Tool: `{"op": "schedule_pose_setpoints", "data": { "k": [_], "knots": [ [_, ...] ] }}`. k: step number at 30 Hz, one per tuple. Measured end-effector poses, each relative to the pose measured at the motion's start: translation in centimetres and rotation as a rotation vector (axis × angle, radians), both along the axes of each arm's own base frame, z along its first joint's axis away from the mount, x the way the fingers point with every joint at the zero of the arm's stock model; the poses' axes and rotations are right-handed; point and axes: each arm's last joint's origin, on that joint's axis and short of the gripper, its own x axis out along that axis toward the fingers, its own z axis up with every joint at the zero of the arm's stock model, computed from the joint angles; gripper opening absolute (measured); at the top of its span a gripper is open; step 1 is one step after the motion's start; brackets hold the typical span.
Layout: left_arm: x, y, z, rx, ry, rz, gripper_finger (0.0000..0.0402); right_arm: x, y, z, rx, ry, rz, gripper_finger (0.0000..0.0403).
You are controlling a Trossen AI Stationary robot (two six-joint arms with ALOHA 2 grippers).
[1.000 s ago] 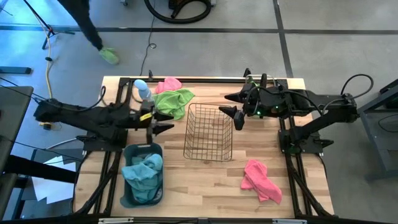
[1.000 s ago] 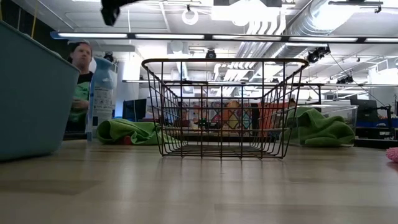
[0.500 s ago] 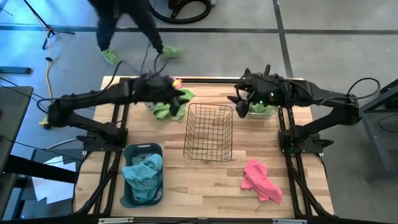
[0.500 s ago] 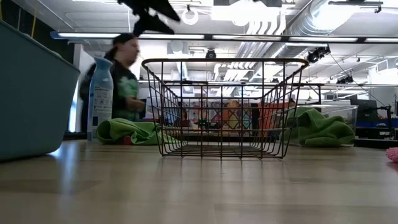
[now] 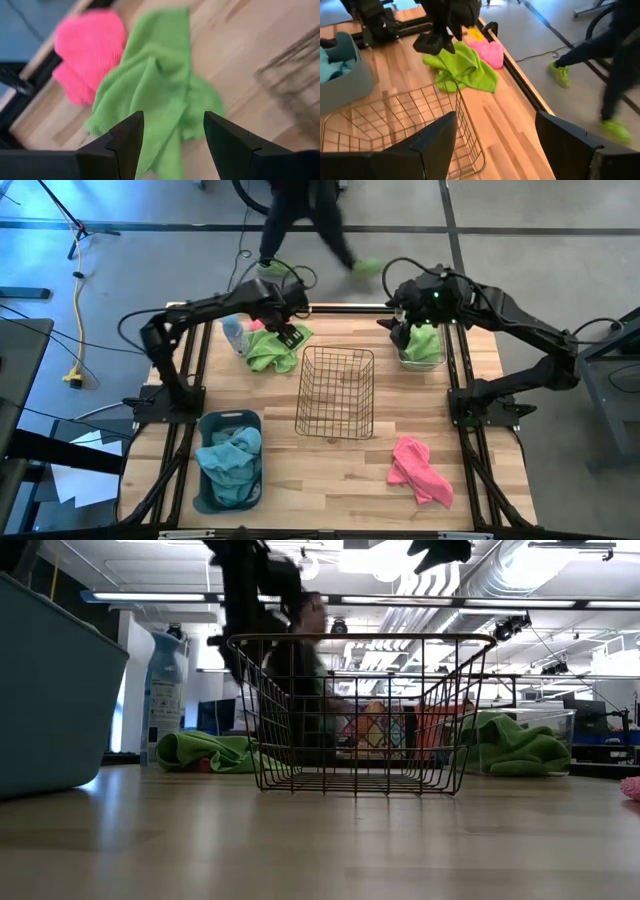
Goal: Sort microfiber towel by color & place in baskets
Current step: Put the green microfiber cloth into the transparent bin
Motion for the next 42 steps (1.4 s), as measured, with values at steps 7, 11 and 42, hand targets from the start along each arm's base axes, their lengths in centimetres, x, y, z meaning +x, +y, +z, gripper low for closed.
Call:
{"op": "schedule_pose_setpoints", "data": {
  "k": [7,11,42],
  "knots": [
    [0.9,1.9,-4.4,-0.078,0.164,-0.06,0.0193,-0.6,-0.7,-0.3,0.039,0.026,0.0,0.0267],
    [0.9,3.0,-6.0,-0.087,0.224,-0.084,0.0193,-0.5,-0.7,-0.3,0.061,0.014,-0.018,0.0267],
    [1.1,4.7,-10.3,-0.133,0.407,-0.246,0.0091,-0.3,-0.8,-0.2,0.14,-0.044,-0.088,0.0267]
  ]
}}
